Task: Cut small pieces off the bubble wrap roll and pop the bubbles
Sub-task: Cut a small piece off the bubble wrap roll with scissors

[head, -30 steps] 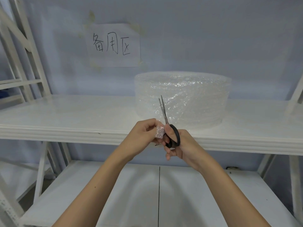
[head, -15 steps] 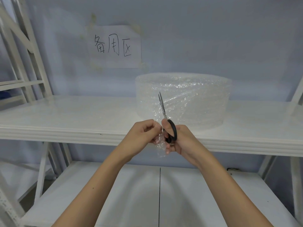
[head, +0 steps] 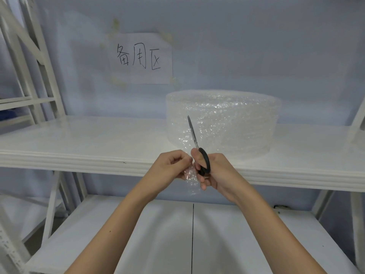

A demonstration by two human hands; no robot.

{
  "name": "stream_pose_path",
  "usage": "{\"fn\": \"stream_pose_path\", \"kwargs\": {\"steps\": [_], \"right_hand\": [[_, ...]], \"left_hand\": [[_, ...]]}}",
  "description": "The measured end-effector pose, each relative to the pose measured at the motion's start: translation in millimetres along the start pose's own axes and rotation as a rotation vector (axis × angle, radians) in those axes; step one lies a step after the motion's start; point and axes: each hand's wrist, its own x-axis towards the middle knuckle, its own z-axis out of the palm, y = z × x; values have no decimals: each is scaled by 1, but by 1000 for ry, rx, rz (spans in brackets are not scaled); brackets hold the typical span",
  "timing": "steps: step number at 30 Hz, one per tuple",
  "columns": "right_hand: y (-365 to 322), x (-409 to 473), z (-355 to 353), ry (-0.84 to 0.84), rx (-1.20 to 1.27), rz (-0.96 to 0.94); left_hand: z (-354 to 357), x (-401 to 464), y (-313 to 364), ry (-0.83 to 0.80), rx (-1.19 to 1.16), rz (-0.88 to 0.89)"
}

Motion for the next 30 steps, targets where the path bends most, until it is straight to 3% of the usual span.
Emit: {"fn": "stream_pose_path", "kwargs": {"steps": [6, 12, 16, 23, 30], "right_hand": [[-13, -19, 4, 85, -74, -77], [-37, -31, -33, 444, 3, -249], [-39, -35, -80, 586, -43, -246], [-21, -34, -148, 663, 9, -128], [-12, -27, -152, 720, 32, -94]], "left_hand": [[-10, -1, 3, 132, -86, 15], [-10, -3, 11, 176, -127, 38], [-8, -3, 16, 204, -149, 64], [-10, 0, 20, 225, -121, 103], [-21, 4, 20, 223, -99, 100]]}}
